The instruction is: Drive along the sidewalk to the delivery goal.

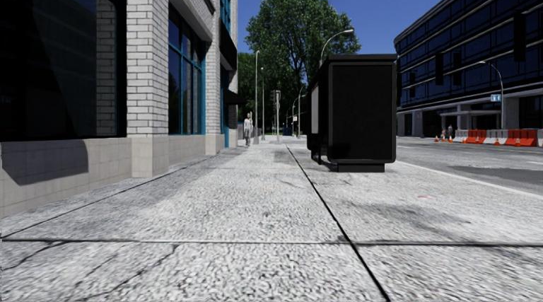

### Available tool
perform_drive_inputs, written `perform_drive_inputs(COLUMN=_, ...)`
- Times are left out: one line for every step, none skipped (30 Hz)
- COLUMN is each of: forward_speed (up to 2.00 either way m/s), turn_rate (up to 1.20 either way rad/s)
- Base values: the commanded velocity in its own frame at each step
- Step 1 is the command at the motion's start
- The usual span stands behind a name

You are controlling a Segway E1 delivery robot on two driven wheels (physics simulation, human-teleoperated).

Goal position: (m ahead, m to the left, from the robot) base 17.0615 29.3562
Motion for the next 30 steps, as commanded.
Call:
perform_drive_inputs(forward_speed=2.00, turn_rate=0.00)
perform_drive_inputs(forward_speed=2.00, turn_rate=0.00)
perform_drive_inputs(forward_speed=2.00, turn_rate=0.00)
perform_drive_inputs(forward_speed=2.00, turn_rate=0.00)
perform_drive_inputs(forward_speed=2.00, turn_rate=0.00)
perform_drive_inputs(forward_speed=2.00, turn_rate=0.00)
perform_drive_inputs(forward_speed=2.00, turn_rate=0.08)
perform_drive_inputs(forward_speed=2.00, turn_rate=0.08)
perform_drive_inputs(forward_speed=2.00, turn_rate=0.38)
perform_drive_inputs(forward_speed=2.00, turn_rate=0.49)
perform_drive_inputs(forward_speed=2.00, turn_rate=0.52)
perform_drive_inputs(forward_speed=2.00, turn_rate=0.52)
perform_drive_inputs(forward_speed=2.00, turn_rate=0.39)
perform_drive_inputs(forward_speed=2.00, turn_rate=0.21)
perform_drive_inputs(forward_speed=2.00, turn_rate=0.21)
perform_drive_inputs(forward_speed=2.00, turn_rate=0.05)
perform_drive_inputs(forward_speed=2.00, turn_rate=0.00)
perform_drive_inputs(forward_speed=2.00, turn_rate=0.00)
perform_drive_inputs(forward_speed=2.00, turn_rate=0.00)
perform_drive_inputs(forward_speed=2.00, turn_rate=0.00)
perform_drive_inputs(forward_speed=2.00, turn_rate=0.00)
perform_drive_inputs(forward_speed=2.00, turn_rate=0.00)
perform_drive_inputs(forward_speed=2.00, turn_rate=0.00)
perform_drive_inputs(forward_speed=2.00, turn_rate=0.00)
perform_drive_inputs(forward_speed=2.00, turn_rate=0.00)
perform_drive_inputs(forward_speed=2.00, turn_rate=0.00)
perform_drive_inputs(forward_speed=2.00, turn_rate=0.00)
perform_drive_inputs(forward_speed=2.00, turn_rate=0.00)
perform_drive_inputs(forward_speed=2.00, turn_rate=0.00)
perform_drive_inputs(forward_speed=2.00, turn_rate=0.00)
